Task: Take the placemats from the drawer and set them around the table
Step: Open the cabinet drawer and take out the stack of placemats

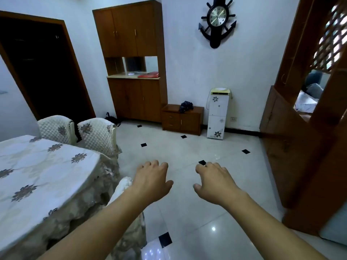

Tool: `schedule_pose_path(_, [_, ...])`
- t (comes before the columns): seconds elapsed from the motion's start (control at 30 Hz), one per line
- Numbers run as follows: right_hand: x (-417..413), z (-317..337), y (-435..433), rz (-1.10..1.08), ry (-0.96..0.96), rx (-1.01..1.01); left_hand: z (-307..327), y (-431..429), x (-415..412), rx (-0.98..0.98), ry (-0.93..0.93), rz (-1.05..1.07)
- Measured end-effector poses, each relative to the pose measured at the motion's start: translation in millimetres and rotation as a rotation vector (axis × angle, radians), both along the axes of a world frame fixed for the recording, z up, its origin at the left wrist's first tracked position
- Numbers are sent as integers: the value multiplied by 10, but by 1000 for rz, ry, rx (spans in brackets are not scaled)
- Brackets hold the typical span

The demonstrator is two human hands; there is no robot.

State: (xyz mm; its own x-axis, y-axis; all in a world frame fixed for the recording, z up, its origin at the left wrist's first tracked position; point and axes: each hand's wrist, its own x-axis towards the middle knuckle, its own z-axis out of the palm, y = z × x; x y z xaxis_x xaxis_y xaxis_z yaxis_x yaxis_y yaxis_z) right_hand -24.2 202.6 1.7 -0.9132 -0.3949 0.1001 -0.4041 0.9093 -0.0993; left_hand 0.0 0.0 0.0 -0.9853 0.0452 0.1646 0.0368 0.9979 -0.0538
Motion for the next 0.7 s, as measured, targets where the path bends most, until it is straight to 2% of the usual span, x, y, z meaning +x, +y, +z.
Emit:
schedule_pose_path(0.27, [-810,-111,-302,44,6,-40,-151,-266,-688,-18,1,51])
schedule_pose_path(0.7, [-2967,5,-1058,-21,25,-4,-25,-878,-2921,18,1,19])
